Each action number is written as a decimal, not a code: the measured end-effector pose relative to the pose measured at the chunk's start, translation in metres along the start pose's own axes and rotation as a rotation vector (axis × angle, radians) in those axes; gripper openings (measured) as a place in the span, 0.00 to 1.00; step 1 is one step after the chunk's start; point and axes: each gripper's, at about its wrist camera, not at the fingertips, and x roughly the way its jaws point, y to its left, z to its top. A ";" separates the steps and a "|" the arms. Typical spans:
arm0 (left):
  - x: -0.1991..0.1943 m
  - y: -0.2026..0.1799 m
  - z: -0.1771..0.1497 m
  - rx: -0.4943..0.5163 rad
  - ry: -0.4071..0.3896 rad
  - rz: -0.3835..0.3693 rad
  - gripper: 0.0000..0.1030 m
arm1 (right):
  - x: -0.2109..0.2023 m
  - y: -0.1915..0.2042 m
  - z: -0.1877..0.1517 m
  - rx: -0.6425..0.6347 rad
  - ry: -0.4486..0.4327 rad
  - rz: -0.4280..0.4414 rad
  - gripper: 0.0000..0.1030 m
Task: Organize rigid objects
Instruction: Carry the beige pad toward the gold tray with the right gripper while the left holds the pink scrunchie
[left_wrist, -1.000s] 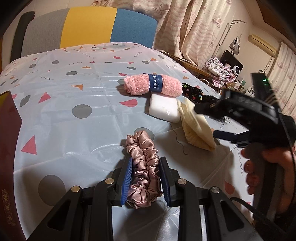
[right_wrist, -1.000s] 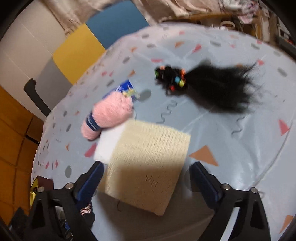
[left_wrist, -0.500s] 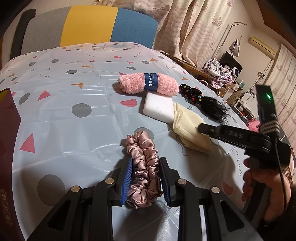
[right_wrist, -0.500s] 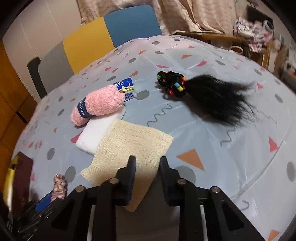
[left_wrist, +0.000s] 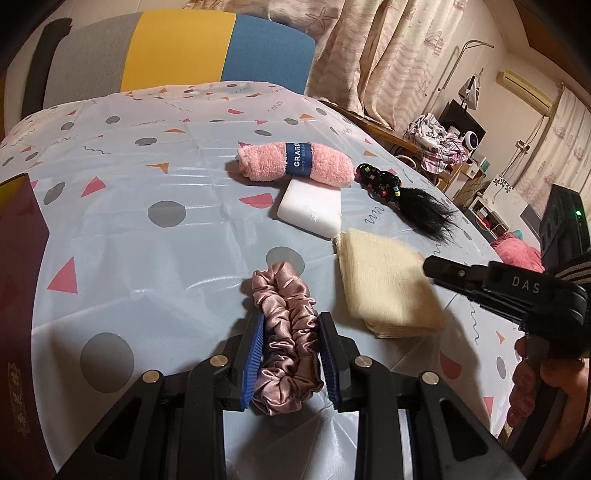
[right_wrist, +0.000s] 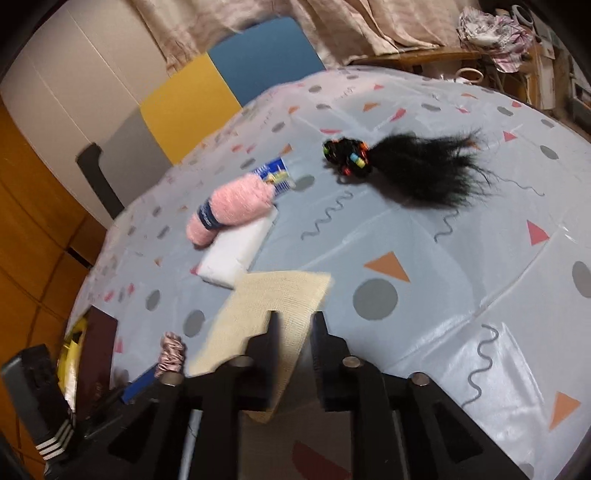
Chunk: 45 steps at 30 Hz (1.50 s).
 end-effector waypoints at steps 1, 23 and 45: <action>0.000 0.000 0.000 0.001 -0.001 0.001 0.28 | 0.002 0.001 0.000 0.023 0.009 0.006 0.68; -0.037 0.006 -0.011 -0.084 -0.016 -0.095 0.27 | -0.014 0.032 -0.017 -0.096 -0.037 0.044 0.13; -0.154 0.058 -0.023 -0.176 -0.137 -0.071 0.30 | -0.066 0.058 -0.025 -0.101 -0.145 0.095 0.10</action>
